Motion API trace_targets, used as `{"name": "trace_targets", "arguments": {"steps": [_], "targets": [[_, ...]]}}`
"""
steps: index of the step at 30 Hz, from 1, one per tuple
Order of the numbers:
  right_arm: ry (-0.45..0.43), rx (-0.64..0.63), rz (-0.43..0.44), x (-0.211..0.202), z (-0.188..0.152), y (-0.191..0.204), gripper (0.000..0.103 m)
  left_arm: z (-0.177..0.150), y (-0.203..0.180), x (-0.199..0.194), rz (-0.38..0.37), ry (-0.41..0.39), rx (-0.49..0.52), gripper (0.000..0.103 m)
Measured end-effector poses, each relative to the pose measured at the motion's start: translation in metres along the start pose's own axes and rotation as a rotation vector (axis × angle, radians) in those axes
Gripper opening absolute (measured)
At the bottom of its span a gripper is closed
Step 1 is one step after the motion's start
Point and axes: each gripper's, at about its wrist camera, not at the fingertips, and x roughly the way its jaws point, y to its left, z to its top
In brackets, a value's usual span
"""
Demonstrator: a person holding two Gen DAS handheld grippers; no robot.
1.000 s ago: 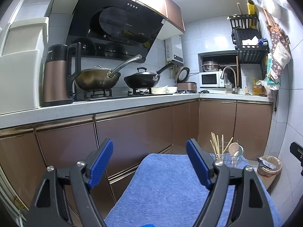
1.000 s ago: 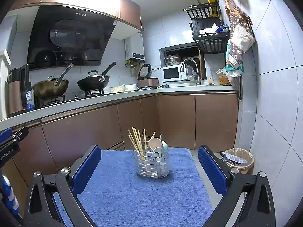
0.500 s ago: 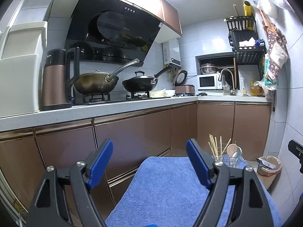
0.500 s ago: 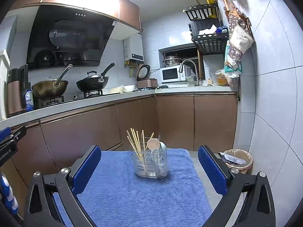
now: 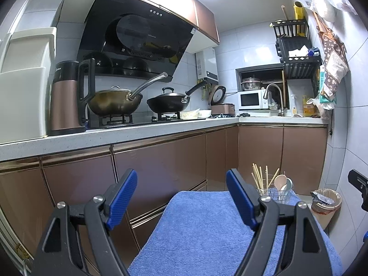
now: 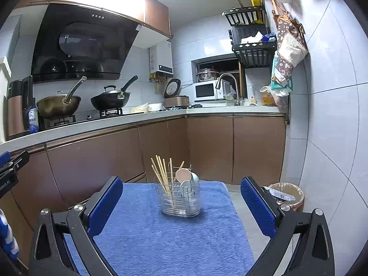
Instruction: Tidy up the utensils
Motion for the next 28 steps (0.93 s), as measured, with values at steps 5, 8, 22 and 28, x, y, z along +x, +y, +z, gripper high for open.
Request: {"name": "trace_targets", "arguments": {"steps": [5, 8, 22, 28], "targets": [[-0.006, -0.004, -0.014, -0.0013, 0.0004, -0.0013, 0.103, 0.0004, -0.0013, -0.0018, -0.001, 0.001, -0.005, 0.079], [-0.011, -0.003, -0.021, -0.0025, 0.0009, -0.0032, 0.103, 0.0025, -0.0005, -0.0021, -0.004, 0.004, -0.011, 0.079], [-0.026, -0.022, -0.064, -0.0037, 0.0000, -0.0019, 0.103, 0.0055, -0.0003, -0.0003, -0.017, 0.027, -0.023, 0.079], [-0.024, -0.023, -0.074, -0.0034, -0.0008, -0.0029, 0.103, 0.0040, -0.0007, -0.0003, -0.026, 0.037, -0.029, 0.079]]}}
